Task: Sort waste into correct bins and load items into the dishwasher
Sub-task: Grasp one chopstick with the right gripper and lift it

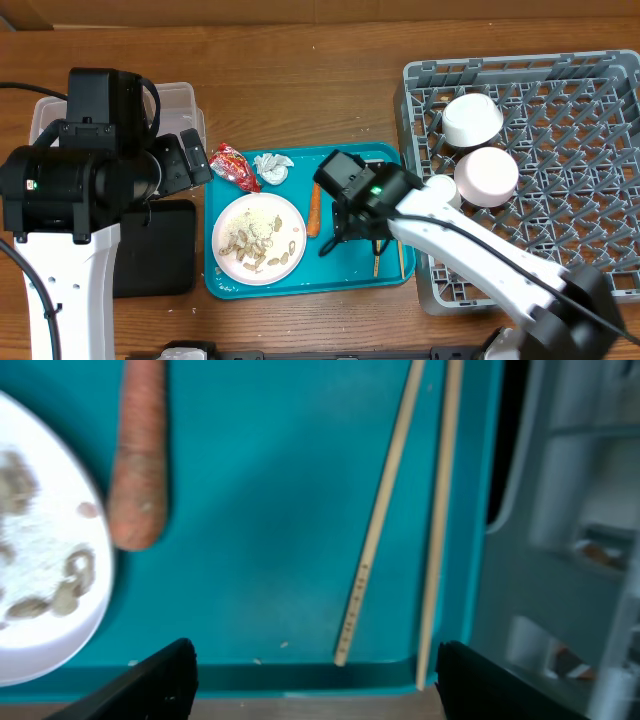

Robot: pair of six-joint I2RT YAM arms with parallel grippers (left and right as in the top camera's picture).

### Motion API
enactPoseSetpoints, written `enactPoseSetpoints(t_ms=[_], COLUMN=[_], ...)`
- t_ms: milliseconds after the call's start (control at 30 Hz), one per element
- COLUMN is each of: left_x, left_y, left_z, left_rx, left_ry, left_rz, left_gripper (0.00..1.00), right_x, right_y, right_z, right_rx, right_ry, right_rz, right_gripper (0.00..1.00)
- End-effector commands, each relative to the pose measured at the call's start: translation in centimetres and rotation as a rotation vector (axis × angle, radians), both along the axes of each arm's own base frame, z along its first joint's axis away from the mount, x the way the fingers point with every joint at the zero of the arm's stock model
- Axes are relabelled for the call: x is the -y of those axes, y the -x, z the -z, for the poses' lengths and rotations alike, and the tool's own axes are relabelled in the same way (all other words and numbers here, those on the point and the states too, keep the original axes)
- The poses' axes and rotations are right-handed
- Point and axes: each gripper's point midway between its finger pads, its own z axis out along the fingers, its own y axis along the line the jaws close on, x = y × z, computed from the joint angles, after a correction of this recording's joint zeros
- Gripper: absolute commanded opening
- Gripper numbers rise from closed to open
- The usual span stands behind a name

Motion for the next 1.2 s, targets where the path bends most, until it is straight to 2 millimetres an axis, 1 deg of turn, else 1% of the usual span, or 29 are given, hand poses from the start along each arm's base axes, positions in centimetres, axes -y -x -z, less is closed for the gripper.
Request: enactPoseSetpoints(t_ms=[0,67,100,267,400,600,633,700,767,800,833,933,1000,1067,1167], left_x=[-0.4,-0.4,-0.4,-0.4,-0.4,-0.4,-0.4,-0.4,-0.4,-0.4,-0.4,-0.4,-0.4,-0.4,-0.4], left_y=[-0.1,-0.1,-0.1,-0.1,-0.1,-0.1,-0.1,-0.1,-0.1,-0.1,-0.1,-0.1,-0.1,-0.1,-0.1], left_z=[0.1,0.1,0.1,0.1,0.1,0.1,0.1,0.1,0.1,0.1,0.1,0.1,0.1,0.1,0.1], left_rx=[-0.003,-0.004,-0.004,-0.004,-0.004,-0.004,-0.004,-0.004,-0.004,-0.004,-0.003,-0.004,-0.004,-0.004,-0.004], left_ry=[-0.007,-0.007,-0.007,-0.007,-0.007,-0.007,-0.007,-0.007,-0.007,-0.007,-0.007,-0.007,-0.008,-0.007,-0.007], left_rz=[-0.021,-0.021,-0.021,-0.021,-0.021,-0.021,-0.021,-0.021,-0.021,-0.021,-0.021,-0.021,-0.021,-0.021,-0.021], left_gripper=[1.00,1.00,1.00,1.00,1.00,1.00,1.00,1.00,1.00,1.00,1.00,1.00,1.00,1.00,1.00], right_x=[0.2,0.7,1.0,1.7,0.8,1.6,1.8,1.9,1.9,1.8,1.7,1.2,0.4,-0.2,0.5], right_y=[-0.3,-1.1,-1.4,-2.1,-1.8,-0.5,-0.3,-0.2,-0.4,-0.5,-0.6,-1.1,-1.7,-2.7,-4.6], right_z=[2.5,3.9,4.6,6.8,8.1,10.2,10.5,10.8,10.7,10.5,10.3,8.5,6.5,3.5,-1.2], right_rx=[-0.047,-0.057,-0.068,-0.140,-0.178,-0.194,-0.195,-0.193,-0.182,-0.178,-0.175,-0.143,-0.101,-0.031,0.103], right_ry=[0.007,0.016,0.012,-0.069,-0.167,-0.154,-0.154,-0.149,-0.143,-0.144,-0.140,-0.128,-0.141,-0.157,-0.149], right_rz=[0.074,0.103,0.114,0.169,0.096,0.130,0.139,0.138,0.120,0.089,0.058,-0.002,-0.039,-0.073,-0.055], right_gripper=[0.79,0.75,0.75,0.69,0.59,0.58,0.55,0.30,0.13,0.06,0.04,0.04,0.04,0.04,0.04])
